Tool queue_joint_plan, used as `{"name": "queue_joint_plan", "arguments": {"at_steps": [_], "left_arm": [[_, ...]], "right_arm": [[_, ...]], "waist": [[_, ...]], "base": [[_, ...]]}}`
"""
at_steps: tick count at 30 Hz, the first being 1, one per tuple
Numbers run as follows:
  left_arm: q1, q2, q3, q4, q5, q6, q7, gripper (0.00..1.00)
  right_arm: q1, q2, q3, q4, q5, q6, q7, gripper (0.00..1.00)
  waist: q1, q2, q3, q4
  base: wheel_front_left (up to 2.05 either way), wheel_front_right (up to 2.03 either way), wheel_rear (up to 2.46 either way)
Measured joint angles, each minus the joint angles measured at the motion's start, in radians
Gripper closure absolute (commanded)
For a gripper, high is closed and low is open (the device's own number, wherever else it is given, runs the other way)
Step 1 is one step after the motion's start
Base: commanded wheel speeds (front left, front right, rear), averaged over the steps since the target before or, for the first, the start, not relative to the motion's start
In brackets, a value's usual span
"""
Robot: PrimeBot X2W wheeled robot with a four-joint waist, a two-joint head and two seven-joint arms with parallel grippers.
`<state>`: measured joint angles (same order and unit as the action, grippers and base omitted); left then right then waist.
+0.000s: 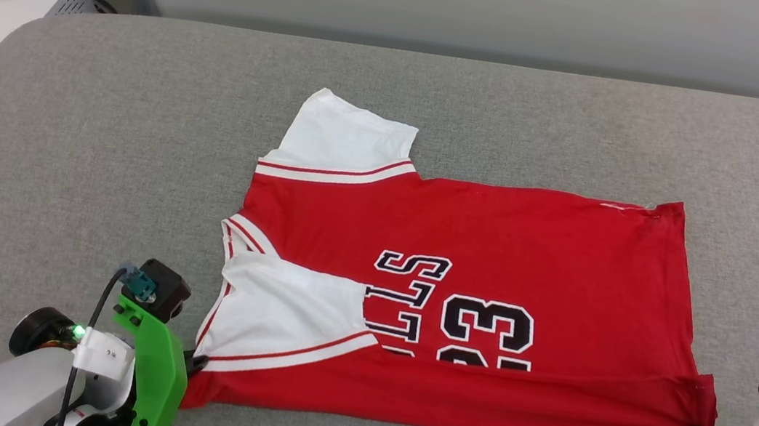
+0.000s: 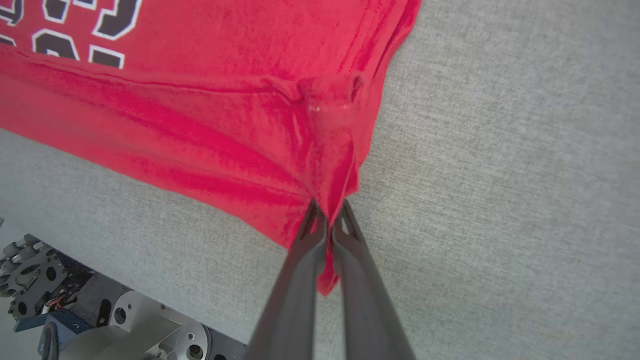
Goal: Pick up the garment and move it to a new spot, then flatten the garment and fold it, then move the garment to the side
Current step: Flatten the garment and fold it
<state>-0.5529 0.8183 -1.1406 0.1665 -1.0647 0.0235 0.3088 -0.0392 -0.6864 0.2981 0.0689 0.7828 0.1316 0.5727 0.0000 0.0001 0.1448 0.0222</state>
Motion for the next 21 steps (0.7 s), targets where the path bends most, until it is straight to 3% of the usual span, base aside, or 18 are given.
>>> {"name": "queue_joint_plan", "arguments": {"at_steps": [7,8,9,10,11,12,21], "left_arm": [[0.0,-0.035,0.001,0.067,-0.027,-0.003,-0.01,1.0],[0.0,-0.038,0.002,0.075,-0.028,-0.007,-0.012,1.0],[0.0,-0.04,0.003,0.081,-0.03,-0.011,-0.017,0.89],[0.0,-0.043,0.003,0.088,-0.032,-0.013,-0.02,0.68],[0.0,-0.044,0.003,0.093,-0.032,-0.015,-0.023,0.0],[0.0,-0.044,0.005,0.096,-0.032,-0.015,-0.028,0.0],[-0.021,0.008,0.059,0.06,-0.015,0.0,-0.097,0.0]], "right_arm": [[-0.004,0.048,-0.005,0.055,-0.031,0.0,0.005,1.0],[-0.005,0.053,-0.007,0.061,-0.031,0.0,-0.001,0.94],[-0.005,0.056,-0.008,0.066,-0.031,0.0,-0.006,0.83],[-0.005,0.059,-0.008,0.071,-0.031,0.0,-0.013,0.78],[-0.005,0.062,-0.008,0.075,-0.031,0.0,-0.019,0.44],[-0.004,0.066,-0.009,0.077,-0.031,0.0,-0.028,0.0],[-0.001,0.085,-0.081,0.032,-0.09,0.0,-0.208,0.0]], "waist": [[0.0,0.0,0.037,0.001],[0.0,0.0,0.038,0.003],[0.0,0.0,0.038,0.004],[0.0,-0.0001,0.036,0.005],[0.0,0.0,0.033,0.006],[0.0,0.0,0.029,0.007],[0.0,0.0,-0.02,0.007]], "base": [[0.0,0.0,0.0],[0.0,0.0,0.0],[0.0,0.0,0.0],[0.0,0.0,0.0],[0.0,0.0,0.0],[0.0,0.0,0.0],[0.0,0.0,0.0]]}}
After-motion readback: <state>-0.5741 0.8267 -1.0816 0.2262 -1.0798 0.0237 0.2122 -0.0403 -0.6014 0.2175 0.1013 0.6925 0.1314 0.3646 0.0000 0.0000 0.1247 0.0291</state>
